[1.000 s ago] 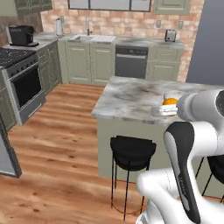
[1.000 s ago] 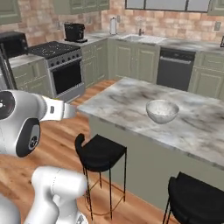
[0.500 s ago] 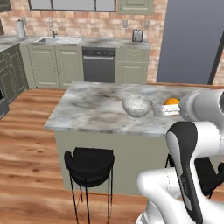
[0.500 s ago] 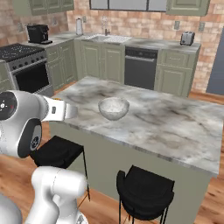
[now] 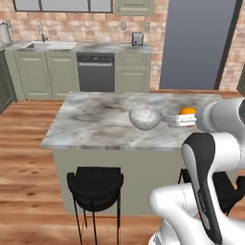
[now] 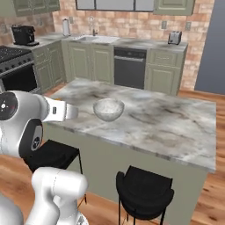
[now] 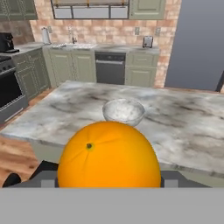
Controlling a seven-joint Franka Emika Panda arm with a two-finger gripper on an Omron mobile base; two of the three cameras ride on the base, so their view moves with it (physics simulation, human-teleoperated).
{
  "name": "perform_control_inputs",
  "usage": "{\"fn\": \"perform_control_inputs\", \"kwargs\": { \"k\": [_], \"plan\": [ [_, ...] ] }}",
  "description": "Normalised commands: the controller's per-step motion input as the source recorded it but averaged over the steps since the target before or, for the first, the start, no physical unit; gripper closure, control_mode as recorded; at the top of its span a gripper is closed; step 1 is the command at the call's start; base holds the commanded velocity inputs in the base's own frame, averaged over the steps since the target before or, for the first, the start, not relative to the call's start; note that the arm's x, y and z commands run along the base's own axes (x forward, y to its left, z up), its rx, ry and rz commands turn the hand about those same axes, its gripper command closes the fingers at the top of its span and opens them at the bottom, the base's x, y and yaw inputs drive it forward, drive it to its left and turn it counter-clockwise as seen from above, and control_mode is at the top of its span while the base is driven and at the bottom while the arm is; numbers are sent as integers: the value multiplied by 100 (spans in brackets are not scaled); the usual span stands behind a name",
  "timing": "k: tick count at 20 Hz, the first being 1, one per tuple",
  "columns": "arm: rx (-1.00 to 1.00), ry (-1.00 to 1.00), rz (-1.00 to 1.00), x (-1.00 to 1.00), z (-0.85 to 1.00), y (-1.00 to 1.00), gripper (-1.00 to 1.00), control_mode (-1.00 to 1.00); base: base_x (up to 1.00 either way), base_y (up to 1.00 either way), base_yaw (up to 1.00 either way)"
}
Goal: Retrieve the orange and peach from the fridge and place them into the bowl on the dining table.
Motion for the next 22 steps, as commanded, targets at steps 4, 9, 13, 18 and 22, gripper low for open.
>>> {"fn": "perform_control_inputs", "kwargs": {
  "k": [4, 9, 13, 18, 22],
  "plan": [
    [0, 0, 0, 0, 0, 0, 100, 100, 91, -2, -24],
    [0, 0, 0, 0, 0, 0, 100, 100, 100, -1, -29],
    [0, 0, 0, 0, 0, 0, 100, 100, 96, 0, -29],
    [0, 0, 0, 0, 0, 0, 100, 100, 78, 0, -22],
    [1, 0, -1, 21, 0, 0, 100, -100, 53, 0, -8]
  ]
}}
